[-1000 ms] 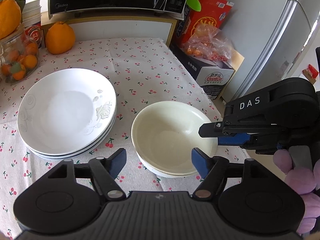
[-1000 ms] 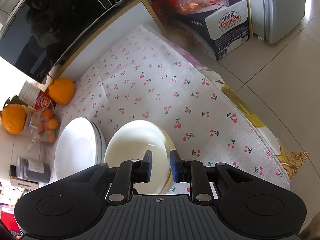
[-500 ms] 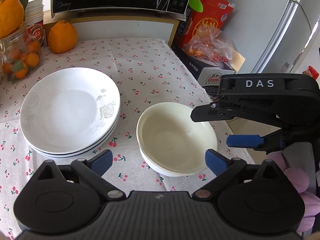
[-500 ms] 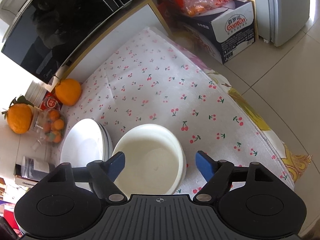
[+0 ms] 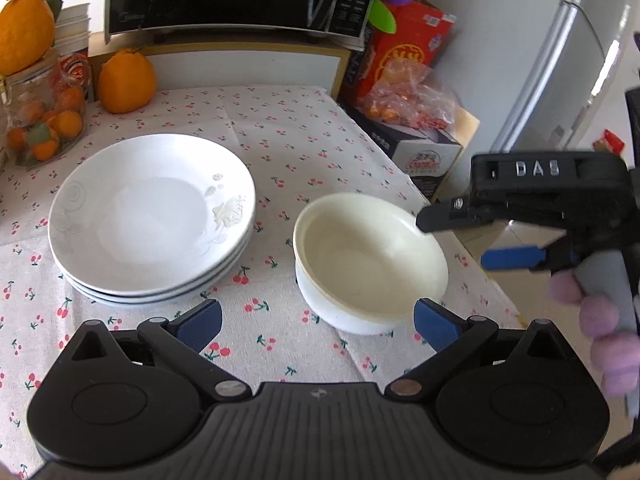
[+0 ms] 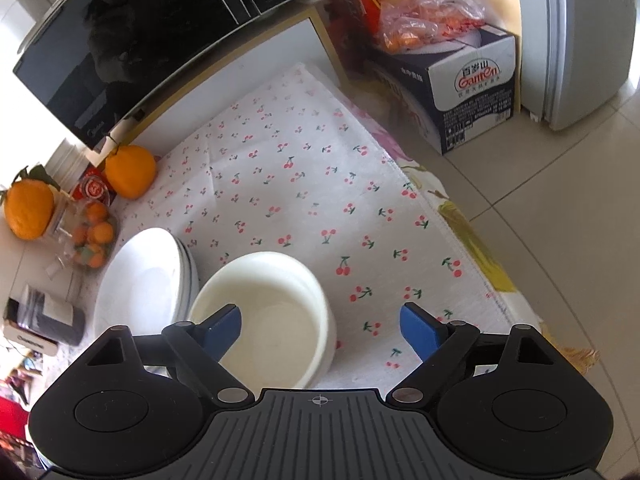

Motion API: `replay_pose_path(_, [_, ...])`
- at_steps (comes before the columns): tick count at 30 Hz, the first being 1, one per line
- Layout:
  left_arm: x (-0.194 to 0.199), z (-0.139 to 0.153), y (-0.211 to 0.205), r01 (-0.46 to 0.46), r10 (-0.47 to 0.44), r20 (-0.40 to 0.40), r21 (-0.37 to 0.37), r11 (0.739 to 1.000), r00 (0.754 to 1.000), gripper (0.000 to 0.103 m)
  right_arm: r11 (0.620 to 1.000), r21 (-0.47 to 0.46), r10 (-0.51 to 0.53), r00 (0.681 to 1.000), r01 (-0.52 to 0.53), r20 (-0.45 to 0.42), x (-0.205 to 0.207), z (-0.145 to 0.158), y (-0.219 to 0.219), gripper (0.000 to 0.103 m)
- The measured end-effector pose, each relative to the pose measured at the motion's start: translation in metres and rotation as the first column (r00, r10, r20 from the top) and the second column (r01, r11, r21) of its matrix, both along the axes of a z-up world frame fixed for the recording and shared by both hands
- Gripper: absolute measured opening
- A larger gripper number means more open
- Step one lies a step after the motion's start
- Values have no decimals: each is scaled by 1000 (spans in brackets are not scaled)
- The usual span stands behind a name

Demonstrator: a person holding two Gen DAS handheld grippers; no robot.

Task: Organize plates and bowls
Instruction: 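Bring both open grippers to opposite rims of the nested bowls, then close the left gripper on one rim while the right gripper grips the opposite rim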

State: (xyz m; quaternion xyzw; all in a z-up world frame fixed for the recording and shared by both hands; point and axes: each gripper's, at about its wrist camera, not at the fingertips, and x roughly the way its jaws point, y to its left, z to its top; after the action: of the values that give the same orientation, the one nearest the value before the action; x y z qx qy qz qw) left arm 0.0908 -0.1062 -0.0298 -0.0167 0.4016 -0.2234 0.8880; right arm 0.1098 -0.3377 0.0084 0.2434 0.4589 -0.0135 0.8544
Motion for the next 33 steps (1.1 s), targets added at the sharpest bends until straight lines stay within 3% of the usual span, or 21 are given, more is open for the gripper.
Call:
replay_pose_path(5, [-4,-15,0,46,-46,30,-4,999,999,102,999,-8,32,999,-31,24,-2,-3,-3,88])
replay_pose_path(14, [1,-39,-25,127,-130,78,41,991,988,102,999,45,31,999,-31,-6,7,-22,-5,88])
replay_pose_path(17, [6,-47,-30,130,-134,66,66,989,989,102,999,34,37,999,-36,-27,11,-30,-3,88])
replay_pose_path(23, [5,-50,-38,144,-158,115,123,982,981,103,998,-13,59,995,-61,-84,19,-45,1,88])
replay_pose_path(25, [4,-51,-43,163,-186,125,172,972,975,103,995,-38,91,992,-94,-89,21,-48,2,88])
replay_pose_path(29, [2,-53,-39,195,-223,144,183,964,964,103,976,-72,203,979,-203,-4,22,-40,-1,88])
replay_pose_path(31, [4,-53,-37,235,-263,152,179,955,953,103,949,-86,309,948,-302,75,23,-32,-4,88])
replay_pose_path(33, [6,-53,-32,279,-306,158,171,945,939,103,910,-110,414,895,-400,166,20,-23,-10,88])
